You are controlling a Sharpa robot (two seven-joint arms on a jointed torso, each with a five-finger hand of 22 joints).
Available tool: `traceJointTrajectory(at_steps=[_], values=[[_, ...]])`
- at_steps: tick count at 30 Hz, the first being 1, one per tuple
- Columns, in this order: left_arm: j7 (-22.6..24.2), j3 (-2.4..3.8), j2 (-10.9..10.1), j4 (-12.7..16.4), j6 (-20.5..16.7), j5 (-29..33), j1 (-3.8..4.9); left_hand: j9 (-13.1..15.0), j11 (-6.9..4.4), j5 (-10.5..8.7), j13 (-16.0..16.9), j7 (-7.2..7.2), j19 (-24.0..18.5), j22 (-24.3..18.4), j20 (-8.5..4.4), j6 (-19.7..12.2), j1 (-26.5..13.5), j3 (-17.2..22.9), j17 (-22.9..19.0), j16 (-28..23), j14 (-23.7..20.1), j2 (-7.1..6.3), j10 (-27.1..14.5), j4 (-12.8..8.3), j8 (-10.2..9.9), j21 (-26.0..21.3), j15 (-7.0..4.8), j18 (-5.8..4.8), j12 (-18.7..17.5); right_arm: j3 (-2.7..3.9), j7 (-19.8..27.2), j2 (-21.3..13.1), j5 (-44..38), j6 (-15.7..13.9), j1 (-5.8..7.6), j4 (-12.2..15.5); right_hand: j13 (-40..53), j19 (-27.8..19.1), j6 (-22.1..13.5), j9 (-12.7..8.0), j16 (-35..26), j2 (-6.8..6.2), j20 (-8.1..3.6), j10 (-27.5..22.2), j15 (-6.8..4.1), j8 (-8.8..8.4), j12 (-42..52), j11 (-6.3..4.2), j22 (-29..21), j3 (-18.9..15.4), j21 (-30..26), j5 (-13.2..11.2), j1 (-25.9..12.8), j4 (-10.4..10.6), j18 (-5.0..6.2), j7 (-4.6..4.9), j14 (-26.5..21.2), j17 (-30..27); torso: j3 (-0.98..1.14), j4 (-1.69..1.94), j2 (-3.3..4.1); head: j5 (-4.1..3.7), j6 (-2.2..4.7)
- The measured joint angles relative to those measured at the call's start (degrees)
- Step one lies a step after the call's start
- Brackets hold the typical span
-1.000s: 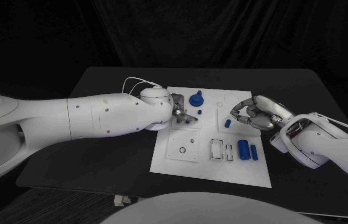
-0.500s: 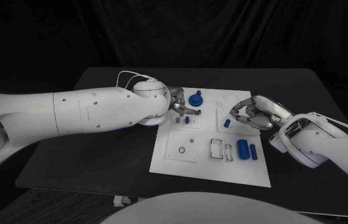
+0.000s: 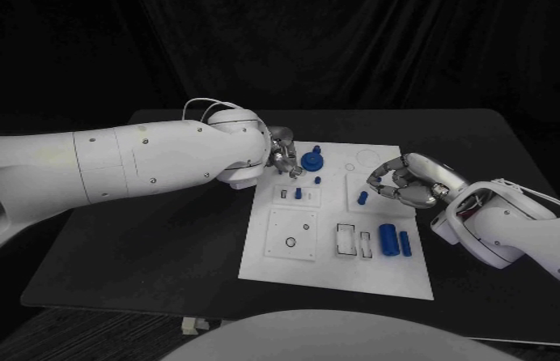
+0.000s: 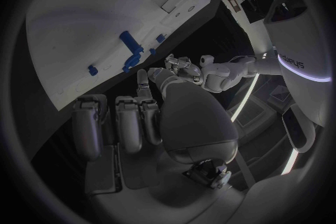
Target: Assemble the parts on the task board
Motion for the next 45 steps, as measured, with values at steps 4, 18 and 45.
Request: traceJointTrajectory(at_steps=[4,18,45], values=[[-0.4,-0.02,1.2,-2.1,3.1,0.9,0.07,-2.9,0.00,0.15,0.0,0.23,0.0,0.0,0.00,-0.2,1.6,2.2,0.0,0.0,0.0,-0.84,0.0,0.3,-2.3,0.0,0.00,0.00,0.0,0.00,0.0,0.0,0.0,0.0,0.00,0.0,0.0,0.1,0.0,0.0,0.0,0.00,0.08,0.0,0.00,0.00,0.0,0.00,0.0,0.0,0.0,0.0,0.0,0.0,0.00,0.00,0.0,0.0,0.00,0.00,-0.03,-0.14,0.00],[-1.5,-0.02,4.4,-7.6,9.4,3.5,0.11,-14.9,1.14,-5.50,0.0,1.79,-0.2,0.0,0.65,3.2,-0.8,4.6,0.0,0.0,0.1,-1.03,0.1,0.5,-10.0,0.4,0.74,0.00,0.0,0.00,0.0,0.0,0.0,0.0,-0.01,0.2,0.0,0.1,0.0,0.1,0.0,0.00,0.08,0.0,0.00,0.00,0.0,-0.01,0.0,0.1,0.0,0.0,0.0,0.1,0.00,0.00,0.0,0.0,-0.03,0.07,0.05,-0.70,0.00],[3.3,-0.02,-3.1,-3.8,4.8,5.1,0.18,-16.8,1.41,-8.58,0.0,1.51,0.0,0.0,0.86,3.9,-0.2,5.7,0.0,0.0,0.1,-2.57,0.0,0.4,-6.2,1.5,0.94,0.00,0.0,0.00,0.3,-0.4,0.0,-0.2,-0.01,0.0,0.0,0.1,0.2,0.2,0.0,0.21,0.08,0.0,0.21,0.00,0.0,-0.03,0.0,-0.5,0.0,-4.0,-2.2,2.2,0.00,0.21,-0.2,0.0,-0.03,0.10,-0.04,-0.62,0.00]])
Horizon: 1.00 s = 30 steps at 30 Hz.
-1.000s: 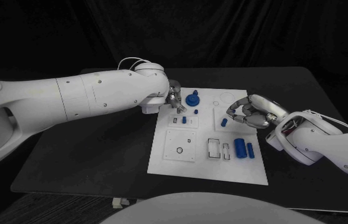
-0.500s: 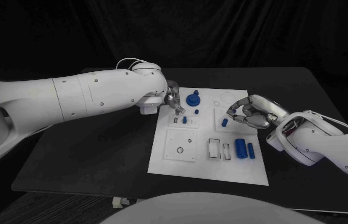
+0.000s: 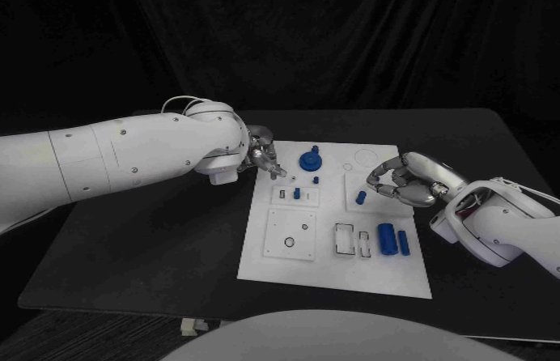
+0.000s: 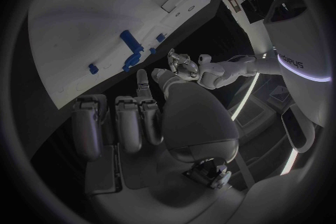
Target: Assemble the parts on the task board
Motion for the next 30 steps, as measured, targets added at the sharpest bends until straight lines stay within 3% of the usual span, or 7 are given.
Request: traceJointTrajectory(at_steps=[4,6,8,12,18,30], values=[[0.5,0.00,0.5,-3.0,0.0,0.0,0.05,4.7,-1.07,-0.77,0.0,-1.13,-0.1,0.0,-0.18,0.4,-4.5,-3.4,0.0,0.0,0.0,1.02,0.1,0.5,5.4,0.0,-0.61,0.00,0.0,0.00,0.0,0.3,0.0,0.0,0.00,-0.3,0.0,0.0,0.0,0.0,0.0,0.00,0.00,0.0,0.00,0.00,0.0,0.00,0.0,0.0,0.0,0.0,0.0,0.0,0.00,0.00,0.0,0.0,0.00,0.00,-0.01,-0.09,0.00],[0.9,0.00,1.3,-5.1,0.0,0.0,0.10,7.8,-1.16,-0.90,0.0,-1.51,-0.1,0.0,-0.56,-0.6,-5.0,-4.5,0.0,0.0,-0.1,1.54,0.0,0.4,8.3,0.0,-0.75,0.01,0.0,0.00,0.1,0.4,0.0,0.0,0.00,-0.5,0.0,0.0,0.0,0.0,0.0,0.00,0.00,0.0,0.00,0.00,0.0,0.00,0.0,0.0,0.0,0.0,0.0,0.0,0.00,0.00,0.0,0.0,0.00,0.00,-0.01,-0.12,0.00],[1.2,0.01,2.0,-6.9,0.1,0.0,0.15,9.5,-1.17,-0.90,0.0,-1.80,-0.1,0.0,-0.56,-1.1,-5.1,-5.1,0.0,0.0,-0.1,1.63,0.0,0.5,10.0,0.0,-0.75,0.01,0.0,0.00,0.1,0.6,0.0,0.0,0.00,-0.6,0.0,0.0,0.0,0.0,0.0,0.00,0.00,0.0,0.00,0.00,0.0,0.00,0.0,0.0,0.0,0.0,0.0,0.0,0.00,0.00,0.0,0.0,0.00,0.01,-0.01,-0.16,0.00],[2.1,0.03,3.8,-10.7,1.0,0.1,0.20,9.9,-1.17,-1.26,0.0,-1.32,-0.1,0.0,-0.56,-2.2,-5.3,-5.2,0.0,0.0,-0.1,1.92,0.0,0.6,10.2,0.0,-0.75,0.00,0.0,0.00,0.1,0.8,0.0,0.1,0.00,-0.8,0.0,0.0,0.0,0.0,0.0,0.18,0.00,0.0,0.00,0.00,0.0,0.00,0.0,-0.2,0.0,-0.8,-0.2,0.5,0.00,0.00,0.0,0.0,0.00,0.03,0.02,-0.21,0.00],[2.9,0.03,6.1,-14.7,3.1,0.1,0.20,7.8,-1.17,-3.07,0.0,-0.98,-0.1,0.0,-0.56,-2.9,-6.8,-6.4,0.0,0.0,-0.1,2.87,0.0,0.6,7.6,0.0,-0.74,0.00,0.0,0.01,0.2,1.3,0.0,0.1,0.00,-1.1,0.0,0.0,0.0,0.0,0.0,0.08,0.00,0.0,0.00,0.00,0.0,0.00,0.0,-0.5,0.1,-2.4,-0.5,1.1,0.00,0.00,0.0,0.0,0.01,0.03,0.11,-0.15,0.00],[3.6,0.03,9.6,-20.4,7.1,0.1,0.20,6.2,-1.17,-3.95,0.0,-1.10,-0.1,0.0,-0.55,-1.4,-6.5,-7.2,0.0,0.0,-0.1,2.26,0.0,0.2,6.2,0.0,-0.74,0.00,0.0,0.01,0.4,1.7,0.0,0.1,0.00,-1.3,0.0,0.0,0.2,0.0,0.0,0.38,0.00,0.0,0.00,0.00,0.0,0.00,0.0,-0.5,0.5,-3.6,-0.8,1.7,0.00,-0.21,0.0,0.0,0.03,-0.08,0.27,0.16,0.00]])
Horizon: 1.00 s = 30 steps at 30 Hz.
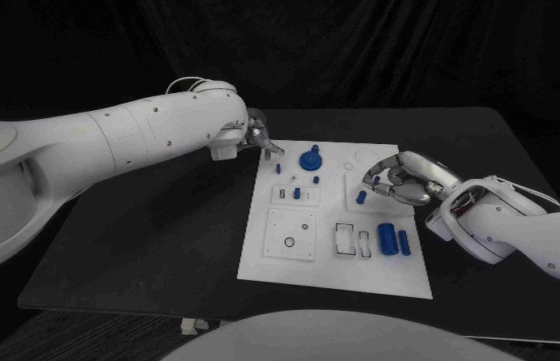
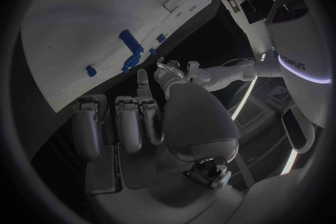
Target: Assemble the parts on the task board
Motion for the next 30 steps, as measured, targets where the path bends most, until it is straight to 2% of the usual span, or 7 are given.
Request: traceJointTrajectory(at_steps=[8,10,16,19,22,30], values=[[0.7,-0.01,1.6,-2.7,1.4,0.0,-0.01,0.3,0.00,-1.05,0.0,0.00,0.0,0.0,0.00,1.0,0.5,-0.8,0.0,0.0,0.0,-0.45,0.0,0.2,0.0,0.0,0.00,0.00,0.0,0.00,0.0,0.2,0.0,0.2,0.00,-0.1,0.0,0.0,0.2,0.1,0.0,0.00,0.00,0.0,0.00,0.00,0.0,0.00,0.0,0.0,0.0,0.3,0.0,0.0,0.00,-0.21,0.0,0.0,0.00,0.00,-0.02,0.34,0.00],[0.9,-0.01,2.2,-3.1,1.6,0.0,-0.02,0.7,0.00,-1.62,0.0,0.47,0.0,0.0,0.00,0.5,0.5,-1.1,0.0,0.0,0.0,-0.45,0.0,0.3,0.0,0.0,0.00,0.00,0.0,0.00,0.0,0.3,0.0,0.2,0.00,-0.1,0.0,0.0,0.2,0.1,0.0,0.00,0.00,0.0,0.00,0.00,0.0,0.00,0.0,0.0,0.0,0.7,0.0,0.0,0.00,-0.20,0.0,0.0,0.00,0.01,-0.02,0.43,0.00],[1.3,-0.01,3.3,-3.9,2.2,0.0,-0.19,1.2,0.00,-1.85,0.0,0.61,0.0,0.0,0.01,0.0,0.5,-1.6,0.0,0.0,0.0,-0.45,0.0,0.3,0.0,0.0,0.00,0.00,0.0,0.00,0.0,0.3,0.0,0.4,0.00,-0.1,0.0,0.0,0.2,0.1,0.0,0.00,0.00,0.0,0.00,0.00,0.0,0.00,0.0,0.0,0.0,0.7,0.0,0.0,0.00,-0.20,0.0,0.0,-0.01,0.00,-0.02,0.86,0.00],[1.4,-0.01,3.3,-4.0,2.4,0.0,-0.23,1.2,0.00,-1.84,0.0,0.61,0.0,0.0,0.01,0.0,0.5,-1.6,0.0,0.0,0.0,-0.45,0.0,0.3,0.0,0.0,0.01,0.00,0.0,0.00,0.0,0.3,0.0,0.4,0.00,-0.1,0.0,0.0,0.2,0.0,0.0,0.00,0.00,0.0,0.00,0.00,0.0,0.00,0.0,0.0,0.0,0.7,0.0,0.0,0.00,-0.20,0.0,0.0,-0.01,0.00,-0.03,0.90,0.00],[1.4,0.00,3.8,-4.9,2.7,0.0,-0.45,1.7,0.23,-2.17,0.0,0.79,0.0,0.0,0.01,-1.4,0.1,-2.1,0.0,0.0,0.0,-0.76,0.2,0.2,0.0,-0.2,0.01,0.00,0.0,0.00,0.0,0.3,0.0,0.5,0.00,0.0,0.0,0.0,0.2,0.0,0.0,0.00,0.00,0.0,0.00,0.00,0.0,0.00,0.0,0.2,0.0,0.7,0.0,-0.2,0.00,-0.20,0.0,0.0,-0.01,0.01,-0.04,0.90,0.00],[1.3,-0.01,4.4,-5.6,3.8,0.0,-0.89,1.6,0.59,-2.17,0.0,1.33,0.0,0.0,0.45,-2.4,0.1,-2.3,0.0,0.0,0.0,-0.76,0.2,0.1,-1.3,-0.2,0.44,0.00,0.0,0.00,0.0,0.4,0.0,0.5,0.00,0.0,0.0,0.0,0.2,0.0,0.0,0.00,0.00,0.0,0.00,0.00,0.0,0.00,0.0,0.2,0.0,1.1,0.0,-0.2,0.00,-0.20,0.0,0.0,-0.02,-0.01,-0.04,0.64,0.00]])
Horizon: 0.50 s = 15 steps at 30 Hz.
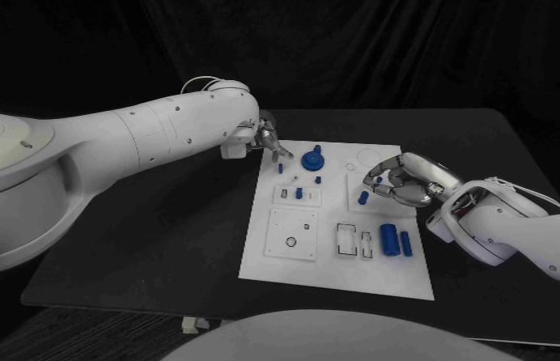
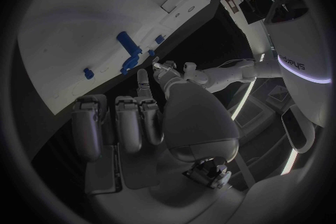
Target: Assemble the parts on the task board
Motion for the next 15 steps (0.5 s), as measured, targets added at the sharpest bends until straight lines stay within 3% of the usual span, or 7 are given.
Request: traceJointTrajectory(at_steps=[11,15], values=[[-0.5,0.00,0.6,-0.5,1.0,0.0,-0.61,0.0,0.00,0.50,0.0,0.00,0.0,0.0,0.00,0.0,0.2,0.0,0.0,0.0,0.0,0.18,0.0,0.0,0.0,0.0,0.00,0.00,0.0,0.00,0.0,0.1,0.0,0.1,0.00,0.0,0.0,0.0,0.0,0.0,0.0,0.00,0.00,0.0,0.00,0.00,0.0,0.00,0.0,0.0,0.0,0.0,0.0,0.0,0.00,0.00,0.0,0.0,0.00,-0.01,0.00,0.14,0.00],[-0.7,0.02,0.6,-0.7,1.3,0.0,-0.85,0.1,0.01,0.92,0.0,0.00,0.0,0.0,0.00,0.0,0.4,0.0,0.0,0.0,0.0,0.42,0.0,0.0,0.0,0.0,0.00,0.00,0.0,0.00,0.0,0.1,0.0,0.1,0.00,0.0,0.0,0.0,0.0,0.0,0.0,0.00,0.00,0.0,0.00,0.00,0.0,0.00,0.0,0.0,0.0,0.0,0.0,0.0,0.00,0.00,0.0,0.0,0.00,-0.01,0.00,-0.14,0.00]])
